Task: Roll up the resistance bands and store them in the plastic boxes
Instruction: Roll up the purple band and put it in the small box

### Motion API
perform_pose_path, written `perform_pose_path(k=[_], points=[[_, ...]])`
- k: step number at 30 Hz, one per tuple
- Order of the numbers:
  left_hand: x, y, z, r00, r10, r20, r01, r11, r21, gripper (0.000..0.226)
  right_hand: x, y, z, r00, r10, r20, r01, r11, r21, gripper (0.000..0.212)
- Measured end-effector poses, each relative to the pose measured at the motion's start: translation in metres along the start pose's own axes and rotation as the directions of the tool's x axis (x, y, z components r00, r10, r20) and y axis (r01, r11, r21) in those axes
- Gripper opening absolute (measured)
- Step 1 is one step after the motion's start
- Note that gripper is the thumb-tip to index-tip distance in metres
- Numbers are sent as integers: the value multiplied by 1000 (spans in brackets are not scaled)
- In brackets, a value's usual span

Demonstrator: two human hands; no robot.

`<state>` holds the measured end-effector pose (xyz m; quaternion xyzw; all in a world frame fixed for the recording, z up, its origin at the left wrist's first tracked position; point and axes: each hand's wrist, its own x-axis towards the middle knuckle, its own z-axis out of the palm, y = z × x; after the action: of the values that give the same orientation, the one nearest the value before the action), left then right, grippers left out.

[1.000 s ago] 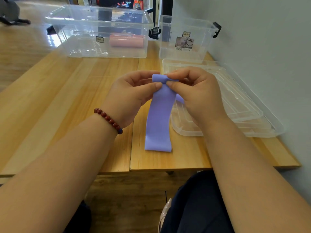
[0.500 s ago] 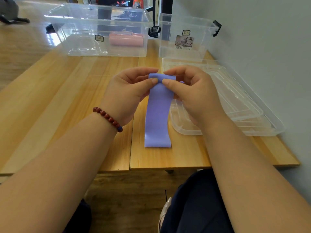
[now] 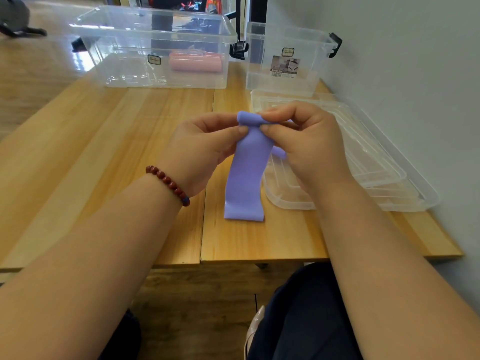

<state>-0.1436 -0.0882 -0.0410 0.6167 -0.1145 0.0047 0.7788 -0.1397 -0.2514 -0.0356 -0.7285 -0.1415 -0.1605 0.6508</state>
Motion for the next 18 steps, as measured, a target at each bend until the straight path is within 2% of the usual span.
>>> perform_pose_path(k=[5, 10, 14, 18], points=[[-1, 2, -2, 999, -37, 34, 40, 993, -114, 23, 0, 3, 2, 998, -67, 9, 68, 997, -25, 20], [-1, 3, -2, 998, -38, 55, 47, 984, -171, 19, 1, 3, 0, 993, -114, 36, 116, 993, -35, 25], [-1, 2, -1, 1000, -8, 19, 11, 991, -134, 16, 0, 4, 1, 991, -117, 62, 120, 991, -55, 26], [1, 0, -2, 999, 10, -41, -14, 996, -89, 19, 1, 0, -2, 995, -33, 97, 34, 999, -13, 24]])
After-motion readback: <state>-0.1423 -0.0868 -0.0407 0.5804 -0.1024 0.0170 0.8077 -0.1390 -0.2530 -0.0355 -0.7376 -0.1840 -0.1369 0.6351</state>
